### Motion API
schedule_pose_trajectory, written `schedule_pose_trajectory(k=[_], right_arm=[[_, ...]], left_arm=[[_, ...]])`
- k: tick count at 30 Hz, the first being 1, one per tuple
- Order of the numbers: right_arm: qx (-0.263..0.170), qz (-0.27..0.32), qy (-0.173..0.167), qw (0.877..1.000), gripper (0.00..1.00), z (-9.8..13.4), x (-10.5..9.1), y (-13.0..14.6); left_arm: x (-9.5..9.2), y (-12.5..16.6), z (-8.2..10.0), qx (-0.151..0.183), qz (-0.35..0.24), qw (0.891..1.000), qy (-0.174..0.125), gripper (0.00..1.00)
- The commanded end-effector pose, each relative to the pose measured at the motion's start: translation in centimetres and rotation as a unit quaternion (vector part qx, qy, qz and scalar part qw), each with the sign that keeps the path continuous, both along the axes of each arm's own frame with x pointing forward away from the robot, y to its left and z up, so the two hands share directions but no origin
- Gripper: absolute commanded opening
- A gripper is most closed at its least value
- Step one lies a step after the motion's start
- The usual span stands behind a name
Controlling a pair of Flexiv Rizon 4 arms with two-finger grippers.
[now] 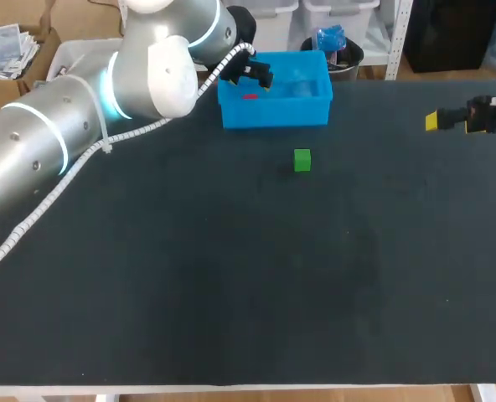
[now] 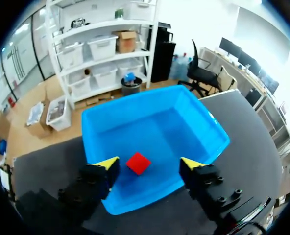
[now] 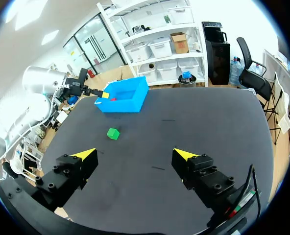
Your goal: Use the left arm to pick the red cube and place it into the blue plastic box first, then use the right arm to grasp the green cube and put it into the same blue plastic box after the first action is fully finished.
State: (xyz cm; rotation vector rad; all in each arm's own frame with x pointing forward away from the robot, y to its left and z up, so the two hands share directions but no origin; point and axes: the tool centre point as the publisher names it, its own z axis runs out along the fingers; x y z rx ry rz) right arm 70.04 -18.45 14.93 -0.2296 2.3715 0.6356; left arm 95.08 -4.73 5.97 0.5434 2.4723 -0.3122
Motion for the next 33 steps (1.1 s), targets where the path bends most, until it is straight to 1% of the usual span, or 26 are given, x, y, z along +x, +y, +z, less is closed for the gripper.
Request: schedule_pose_trajectory(k=[1,3,7,9,10,11,16,18,24,28,33], right_arm=[[0.0,0.001,0.0,1.0,1.0,0.0,0.0,0.0],[0.0,0.001,0.0,1.0,1.0,0.0,0.0,0.0],[0.0,0.001,0.0,1.0,1.0,0.0,0.0,0.0],[0.0,0.001,0.0,1.0,1.0,0.0,0.0,0.0],[0.0,0.001,0.0,1.0,1.0,0.0,0.0,0.0],[0.0,0.001,0.0,1.0,1.0,0.0,0.0,0.0],[0.0,0.001,0.0,1.0,1.0,0.0,0.0,0.0],[0.0,0.001,0.0,1.0,1.0,0.0,0.0,0.0],[0.0,0.001,0.0,1.0,1.0,0.0,0.0,0.0],[0.0,0.001,0.0,1.0,1.0,0.0,0.0,0.0],[0.0,0.001,0.0,1.0,1.0,0.0,0.0,0.0]], left_arm=[[-0.3,0.1,1.0,0.002,0.004,1.0,-0.003,1.0],[-0.7,0.1,1.7,0.005,0.005,1.0,-0.011,1.0],[-1.9,0.0,3.4,0.005,0.004,1.0,-0.019,1.0],[-2.8,0.1,4.2,0.004,0.004,1.0,-0.02,1.0],[-3.0,0.2,4.5,0.012,0.008,1.0,-0.018,1.0],[-3.4,0.3,4.9,0.012,0.008,1.0,-0.019,1.0],[-5.9,1.7,7.0,0.008,0.011,1.0,-0.019,1.0],[-7.2,2.5,8.0,0.018,0.023,0.999,-0.024,1.0],[-11.2,5.7,10.9,0.011,0.03,0.999,-0.043,1.0],[-13.7,8.2,12.4,-0.009,0.024,0.999,-0.046,1.0],[-16.8,11.3,13.2,-0.029,0.013,0.999,-0.044,1.0]])
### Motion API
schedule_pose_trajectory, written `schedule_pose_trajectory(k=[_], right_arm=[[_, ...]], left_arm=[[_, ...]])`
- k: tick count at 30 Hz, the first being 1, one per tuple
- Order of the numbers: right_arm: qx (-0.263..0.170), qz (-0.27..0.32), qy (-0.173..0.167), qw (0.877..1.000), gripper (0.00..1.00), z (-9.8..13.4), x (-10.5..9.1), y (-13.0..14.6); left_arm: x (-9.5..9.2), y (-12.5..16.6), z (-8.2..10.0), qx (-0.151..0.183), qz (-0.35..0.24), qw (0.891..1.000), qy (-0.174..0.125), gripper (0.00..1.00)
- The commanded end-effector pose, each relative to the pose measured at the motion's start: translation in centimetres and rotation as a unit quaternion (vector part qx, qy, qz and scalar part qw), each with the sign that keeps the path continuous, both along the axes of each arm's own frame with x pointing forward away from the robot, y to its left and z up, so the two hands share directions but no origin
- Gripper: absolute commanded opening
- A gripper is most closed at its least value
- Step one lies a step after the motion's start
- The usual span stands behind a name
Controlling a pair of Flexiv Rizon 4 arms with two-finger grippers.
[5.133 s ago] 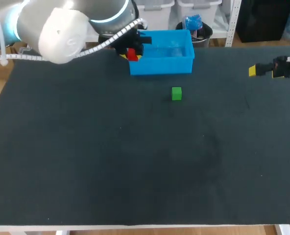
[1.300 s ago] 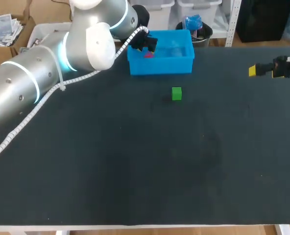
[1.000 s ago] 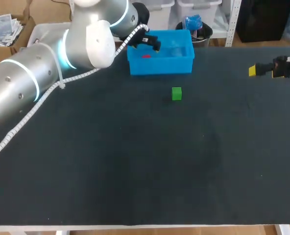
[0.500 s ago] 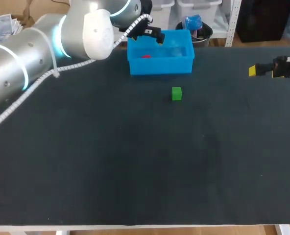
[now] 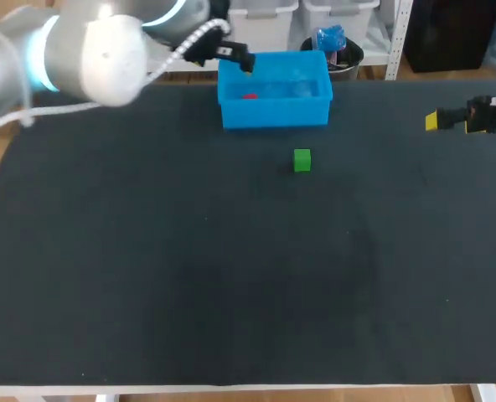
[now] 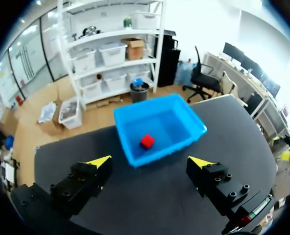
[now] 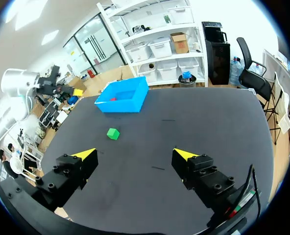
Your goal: Use the left arm to pick the red cube and place it into the blue plastic box first, then use the right arm to grasp the green cube and put it into the same blue plastic box after the first action is fully finished.
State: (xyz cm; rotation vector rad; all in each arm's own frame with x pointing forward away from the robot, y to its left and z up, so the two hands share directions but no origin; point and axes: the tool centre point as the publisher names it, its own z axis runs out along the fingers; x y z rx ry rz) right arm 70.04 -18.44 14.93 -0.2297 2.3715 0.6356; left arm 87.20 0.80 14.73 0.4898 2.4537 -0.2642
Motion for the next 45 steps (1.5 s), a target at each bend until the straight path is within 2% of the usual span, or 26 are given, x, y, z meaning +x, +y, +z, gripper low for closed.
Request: schedule_pose_trajectory(k=[1,3,10,14,20,32,40,45], right_arm=[[0.0,0.001,0.0,1.0,1.0,0.0,0.0,0.0],[0.0,0.001,0.0,1.0,1.0,0.0,0.0,0.0],[0.0,0.001,0.0,1.0,1.0,0.0,0.0,0.0],[0.0,0.001,0.0,1.0,1.0,0.0,0.0,0.0],[0.0,0.001,0.0,1.0,1.0,0.0,0.0,0.0],[0.0,0.001,0.0,1.0,1.0,0.0,0.0,0.0],[0.0,0.001,0.0,1.0,1.0,0.0,0.0,0.0],[0.0,0.001,0.0,1.0,1.0,0.0,0.0,0.0]], left_arm=[[-9.5,6.4,4.6,-0.037,-0.014,0.999,-0.028,1.0],[-10.8,7.7,4.8,-0.047,-0.019,0.998,-0.023,1.0],[-15.2,11.8,4.8,-0.049,-0.032,0.998,-0.027,1.0],[-17.7,13.9,4.1,-0.055,-0.035,0.998,-0.023,1.0],[-20.2,16.2,2.8,-0.062,-0.042,0.997,-0.015,1.0],[-22.9,18.3,1.6,-0.066,-0.066,0.996,-0.012,1.0],[-23.7,19.1,1.3,-0.068,-0.089,0.994,-0.003,1.0],[-23.8,19.1,1.6,-0.056,-0.101,0.993,-0.007,1.0]])
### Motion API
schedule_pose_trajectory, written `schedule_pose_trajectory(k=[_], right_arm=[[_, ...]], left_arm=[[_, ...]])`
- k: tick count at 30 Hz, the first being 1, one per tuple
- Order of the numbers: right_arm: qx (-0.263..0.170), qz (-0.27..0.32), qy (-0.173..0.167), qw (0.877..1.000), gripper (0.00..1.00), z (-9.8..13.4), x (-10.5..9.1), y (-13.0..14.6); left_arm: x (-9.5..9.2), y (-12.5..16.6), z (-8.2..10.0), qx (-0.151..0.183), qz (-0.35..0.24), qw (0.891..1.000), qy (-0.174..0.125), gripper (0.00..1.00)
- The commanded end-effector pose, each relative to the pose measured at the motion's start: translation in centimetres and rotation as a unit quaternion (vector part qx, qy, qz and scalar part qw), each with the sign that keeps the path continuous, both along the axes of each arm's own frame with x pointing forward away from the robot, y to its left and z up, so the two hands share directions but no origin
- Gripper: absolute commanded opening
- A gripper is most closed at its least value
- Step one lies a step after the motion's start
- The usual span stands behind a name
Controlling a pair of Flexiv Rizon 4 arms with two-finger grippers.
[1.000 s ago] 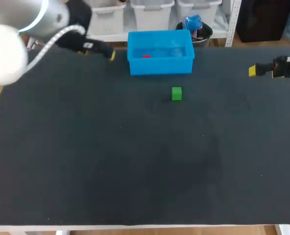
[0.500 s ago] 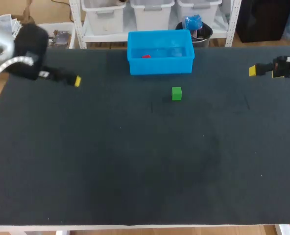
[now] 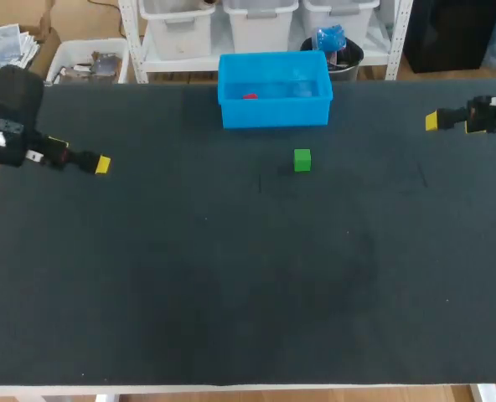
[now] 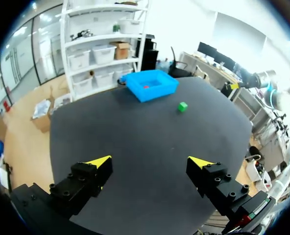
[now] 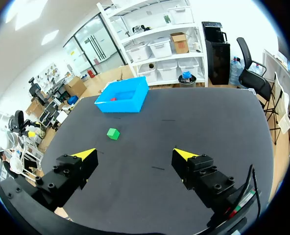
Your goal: Use the left arm to pick the red cube and place it into the blue plastic box first, then use the right arm to grasp the green cube and put it into the same blue plastic box after the first action is fully finished.
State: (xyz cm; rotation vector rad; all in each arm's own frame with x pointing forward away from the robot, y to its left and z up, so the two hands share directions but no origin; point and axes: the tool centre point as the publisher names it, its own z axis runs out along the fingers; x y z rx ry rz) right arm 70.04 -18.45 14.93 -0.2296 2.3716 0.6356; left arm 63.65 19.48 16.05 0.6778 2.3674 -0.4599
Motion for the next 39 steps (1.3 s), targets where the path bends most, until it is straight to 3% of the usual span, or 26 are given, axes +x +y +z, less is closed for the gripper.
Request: schedule_pose_trajectory(k=[1,12,17,23,28,39], right_arm=[[0.0,0.001,0.0,1.0,1.0,0.0,0.0,0.0],[-0.002,-0.002,0.001,1.0,1.0,0.2,0.1,-0.2],[-0.064,-0.004,0.015,0.998,1.0,1.2,1.2,0.3],[-0.126,0.005,0.043,0.991,1.0,1.0,3.0,3.9],[-0.153,0.015,0.065,0.986,1.0,0.3,4.1,7.6],[-0.169,-0.015,0.12,0.978,1.0,-3.1,4.5,12.4]], left_arm=[[-0.2,0.4,0.2,-0.005,-0.007,1.0,0.001,1.0],[-0.2,0.4,0.2,-0.005,-0.007,1.0,0.001,1.0],[-0.2,0.4,0.2,-0.005,-0.007,1.0,0.001,1.0],[-0.2,0.4,0.2,-0.005,-0.007,1.0,0.001,1.0],[-0.2,0.4,0.2,-0.005,-0.007,1.0,0.001,1.0],[-0.2,0.4,0.2,-0.005,-0.007,1.0,0.001,1.0]])
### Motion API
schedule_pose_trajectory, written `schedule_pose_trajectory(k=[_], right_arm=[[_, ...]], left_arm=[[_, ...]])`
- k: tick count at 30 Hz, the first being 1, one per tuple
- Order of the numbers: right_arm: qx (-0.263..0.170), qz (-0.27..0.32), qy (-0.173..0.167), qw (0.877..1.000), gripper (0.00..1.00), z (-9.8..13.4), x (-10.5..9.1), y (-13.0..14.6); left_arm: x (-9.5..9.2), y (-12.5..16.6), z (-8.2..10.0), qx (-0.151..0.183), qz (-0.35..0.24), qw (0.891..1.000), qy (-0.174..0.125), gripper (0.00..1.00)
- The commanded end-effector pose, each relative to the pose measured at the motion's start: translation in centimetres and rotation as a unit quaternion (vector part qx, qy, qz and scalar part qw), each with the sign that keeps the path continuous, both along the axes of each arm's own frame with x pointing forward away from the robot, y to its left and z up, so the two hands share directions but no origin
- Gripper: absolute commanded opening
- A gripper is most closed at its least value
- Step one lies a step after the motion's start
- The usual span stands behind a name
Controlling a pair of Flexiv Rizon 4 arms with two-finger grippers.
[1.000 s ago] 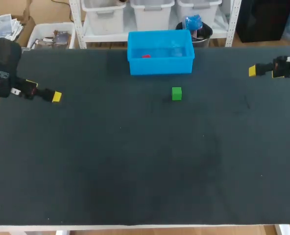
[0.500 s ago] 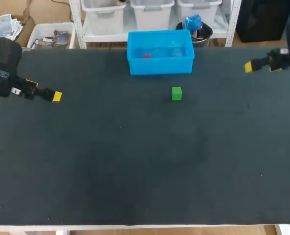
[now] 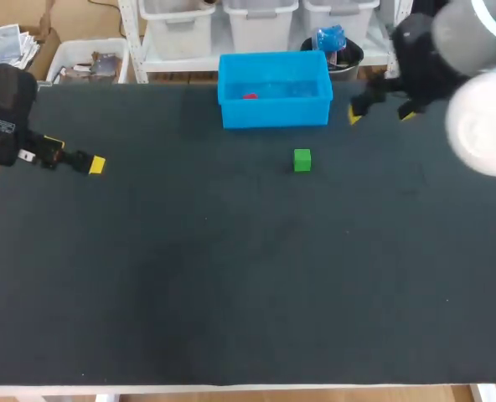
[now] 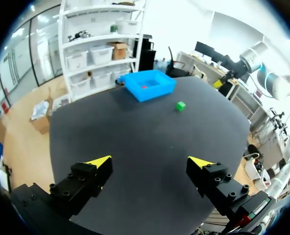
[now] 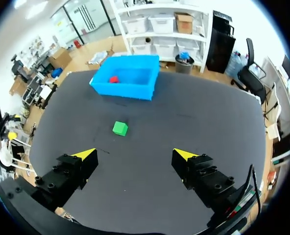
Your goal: Use the left arm to pick the red cube and place it into the blue plastic box first, then use the right arm to grasp the green cube and put it into the same blue plastic box after the first action is fully finished.
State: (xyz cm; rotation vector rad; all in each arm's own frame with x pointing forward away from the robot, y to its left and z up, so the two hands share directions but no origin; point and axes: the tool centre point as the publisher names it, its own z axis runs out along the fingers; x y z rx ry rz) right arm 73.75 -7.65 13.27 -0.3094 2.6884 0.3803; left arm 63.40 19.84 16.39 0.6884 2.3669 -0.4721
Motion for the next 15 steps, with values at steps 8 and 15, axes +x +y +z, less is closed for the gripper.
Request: schedule_pose_trajectory(k=[8,15], right_arm=[[-0.028,-0.02,-0.011,0.999,1.0,-1.62,0.63,2.13],[-0.028,-0.02,-0.011,0.999,1.0,-1.62,0.63,2.13]], left_arm=[[0.02,0.08,-0.09,-0.002,-0.001,1.0,-0.001,1.0],[0.02,0.08,-0.09,-0.002,-0.001,1.0,-0.001,1.0]])
